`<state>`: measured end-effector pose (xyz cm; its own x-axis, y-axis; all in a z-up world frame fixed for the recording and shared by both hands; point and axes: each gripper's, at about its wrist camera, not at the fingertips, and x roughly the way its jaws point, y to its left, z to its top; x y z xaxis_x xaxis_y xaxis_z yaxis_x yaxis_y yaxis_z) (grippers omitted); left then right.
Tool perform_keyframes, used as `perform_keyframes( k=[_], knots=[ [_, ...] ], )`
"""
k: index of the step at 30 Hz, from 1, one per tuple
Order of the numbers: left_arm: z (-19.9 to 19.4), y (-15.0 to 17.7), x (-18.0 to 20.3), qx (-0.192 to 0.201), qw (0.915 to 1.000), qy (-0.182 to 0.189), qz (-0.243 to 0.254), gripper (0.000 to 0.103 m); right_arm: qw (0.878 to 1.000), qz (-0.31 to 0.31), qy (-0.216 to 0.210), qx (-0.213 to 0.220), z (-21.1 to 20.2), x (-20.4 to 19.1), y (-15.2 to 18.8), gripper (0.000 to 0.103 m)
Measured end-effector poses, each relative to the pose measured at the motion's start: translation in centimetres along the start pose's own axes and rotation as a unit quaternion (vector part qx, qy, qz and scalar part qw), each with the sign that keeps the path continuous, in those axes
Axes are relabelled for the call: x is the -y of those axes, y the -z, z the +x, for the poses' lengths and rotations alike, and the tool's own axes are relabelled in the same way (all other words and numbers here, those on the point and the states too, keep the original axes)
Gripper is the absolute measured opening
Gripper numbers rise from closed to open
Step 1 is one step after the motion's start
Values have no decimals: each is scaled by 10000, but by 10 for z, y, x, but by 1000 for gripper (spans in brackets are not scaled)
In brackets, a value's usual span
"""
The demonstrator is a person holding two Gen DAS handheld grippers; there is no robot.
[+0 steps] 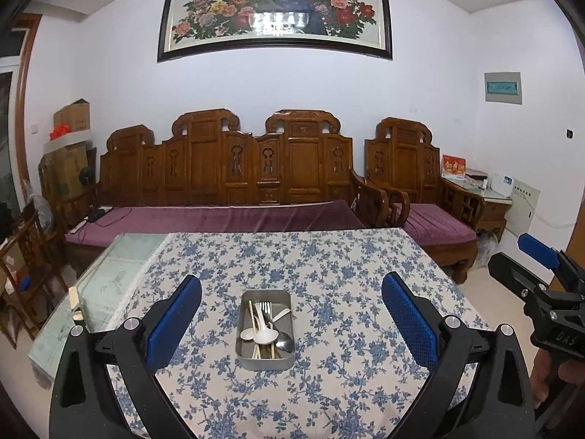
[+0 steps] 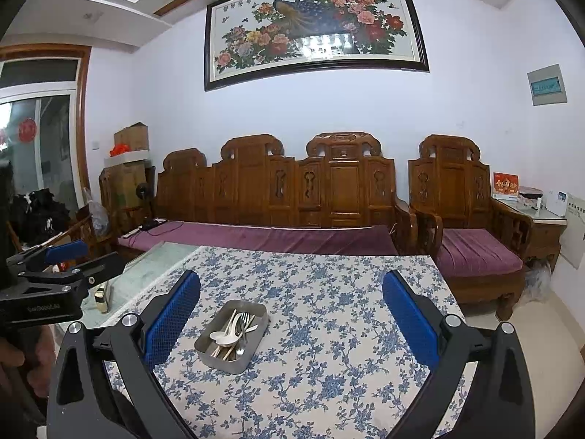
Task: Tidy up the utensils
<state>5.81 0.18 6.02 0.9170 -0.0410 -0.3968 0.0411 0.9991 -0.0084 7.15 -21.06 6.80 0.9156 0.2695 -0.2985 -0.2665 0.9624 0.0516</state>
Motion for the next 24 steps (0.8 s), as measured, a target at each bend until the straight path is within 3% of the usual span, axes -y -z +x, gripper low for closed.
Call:
perform_keyframes(
  k=[24],
  knots=[
    [-2, 2, 6, 43, 10000, -31, 58, 95, 10000, 17, 7, -70, 5, -1, 8, 100]
  ],
)
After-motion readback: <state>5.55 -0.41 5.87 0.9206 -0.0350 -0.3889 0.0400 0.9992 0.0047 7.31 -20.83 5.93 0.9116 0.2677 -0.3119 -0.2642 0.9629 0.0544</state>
